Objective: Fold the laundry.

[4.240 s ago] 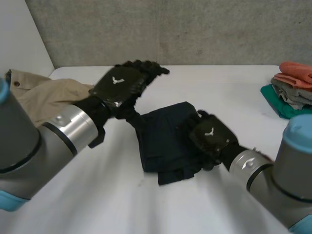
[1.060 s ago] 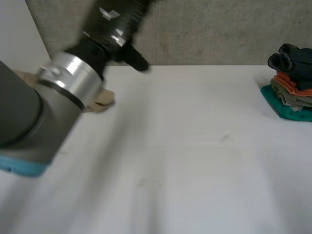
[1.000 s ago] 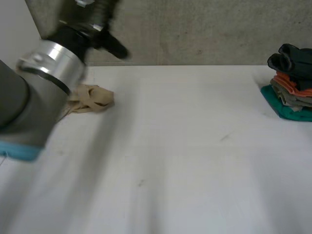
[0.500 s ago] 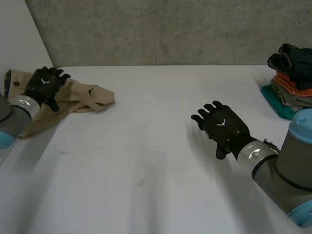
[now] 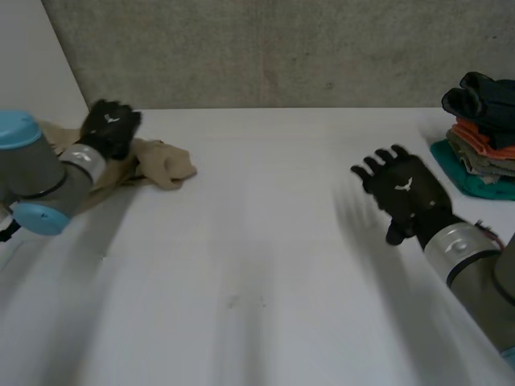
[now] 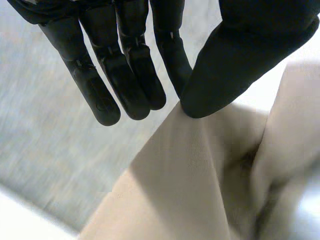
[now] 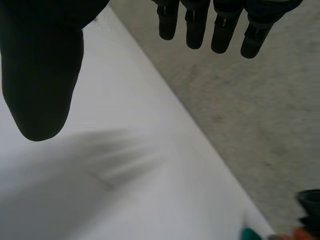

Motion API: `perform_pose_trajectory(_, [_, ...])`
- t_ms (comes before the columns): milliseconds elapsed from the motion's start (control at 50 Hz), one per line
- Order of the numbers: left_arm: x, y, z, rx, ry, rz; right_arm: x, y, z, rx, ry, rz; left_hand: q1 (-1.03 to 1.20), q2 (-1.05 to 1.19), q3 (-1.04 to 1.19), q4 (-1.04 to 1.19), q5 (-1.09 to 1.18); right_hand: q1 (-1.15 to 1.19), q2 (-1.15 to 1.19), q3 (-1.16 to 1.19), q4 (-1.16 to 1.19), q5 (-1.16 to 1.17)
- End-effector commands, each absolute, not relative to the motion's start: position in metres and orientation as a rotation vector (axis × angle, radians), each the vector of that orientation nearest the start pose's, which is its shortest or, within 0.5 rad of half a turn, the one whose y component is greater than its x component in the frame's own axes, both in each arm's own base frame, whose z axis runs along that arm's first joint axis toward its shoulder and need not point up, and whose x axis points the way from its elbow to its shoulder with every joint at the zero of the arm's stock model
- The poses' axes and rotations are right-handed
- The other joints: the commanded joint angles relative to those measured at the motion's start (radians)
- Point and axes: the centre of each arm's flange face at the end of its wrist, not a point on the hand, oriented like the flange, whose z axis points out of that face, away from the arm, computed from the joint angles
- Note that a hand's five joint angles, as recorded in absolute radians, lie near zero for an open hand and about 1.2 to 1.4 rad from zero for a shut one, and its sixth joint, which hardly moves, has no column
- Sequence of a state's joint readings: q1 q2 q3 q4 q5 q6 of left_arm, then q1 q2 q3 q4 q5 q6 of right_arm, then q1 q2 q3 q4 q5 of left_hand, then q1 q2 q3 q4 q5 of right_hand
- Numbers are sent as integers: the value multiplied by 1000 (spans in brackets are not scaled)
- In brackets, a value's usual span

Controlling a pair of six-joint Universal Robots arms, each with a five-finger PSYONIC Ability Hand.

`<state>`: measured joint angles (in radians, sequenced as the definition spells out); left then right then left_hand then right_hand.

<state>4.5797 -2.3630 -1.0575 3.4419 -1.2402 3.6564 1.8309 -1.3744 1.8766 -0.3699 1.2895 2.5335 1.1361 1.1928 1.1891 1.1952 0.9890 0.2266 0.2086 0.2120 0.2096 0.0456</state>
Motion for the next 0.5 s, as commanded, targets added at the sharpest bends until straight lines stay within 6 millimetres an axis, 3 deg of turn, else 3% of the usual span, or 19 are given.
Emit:
perform_pose_trajectory(20, [-295,-309,225,1166,2164,-2418,224,-269,216,-1186,2000,-2199,260,203,207,201,233,-52,-34,-38,-35,-46])
perform_pose_trajectory(100, [-319,-261,216,1272,2281,-2437,225,-268,217,-1172,2001,-2191,260,203,207,201,233,-52,-34,-38,-35,-46])
perform_pose_trajectory(180, [-337,-241,207,1387,2204,-2458,225,-268,216,-1159,1998,-2176,260,203,207,201,233,-52,-34,-38,-35,-46])
perform_pose_trajectory(200, [-338,-242,207,1394,2176,-2461,225,-268,216,-1155,1996,-2173,-1,-58,-54,-60,-28,-52,-34,-38,-35,-46])
perform_pose_trajectory(240, [-338,-251,204,1366,2141,-2459,226,-268,214,-1148,2002,-2159,-673,-729,-726,-732,-700,-52,-34,-38,-35,-46])
perform_pose_trajectory(260, [-334,-267,203,1290,2105,-2442,225,-268,213,-1142,2009,-2152,-962,-1018,-1015,-1021,-989,-52,-34,-38,-35,-46])
perform_pose_trajectory(320, [-315,-302,208,1099,2059,-2392,224,-270,212,-1135,2016,-2149,-923,-979,-976,-982,-950,-52,-34,-38,-35,-46])
perform_pose_trajectory(360, [-275,-338,208,893,2069,-2247,223,-270,212,-1135,2021,-2149,-923,-979,-976,-982,-950,-52,-34,-38,-35,-46])
perform_pose_trajectory(420, [-237,-356,196,789,2156,-2028,222,-271,212,-1134,2022,-2153,-914,-971,-967,-973,-941,-52,-34,-38,-35,-46])
perform_pose_trajectory(500, [-228,-360,184,786,2210,-1950,222,-271,212,-1136,2022,-2153,-914,-970,-967,-973,-941,-52,-34,-38,-35,-46])
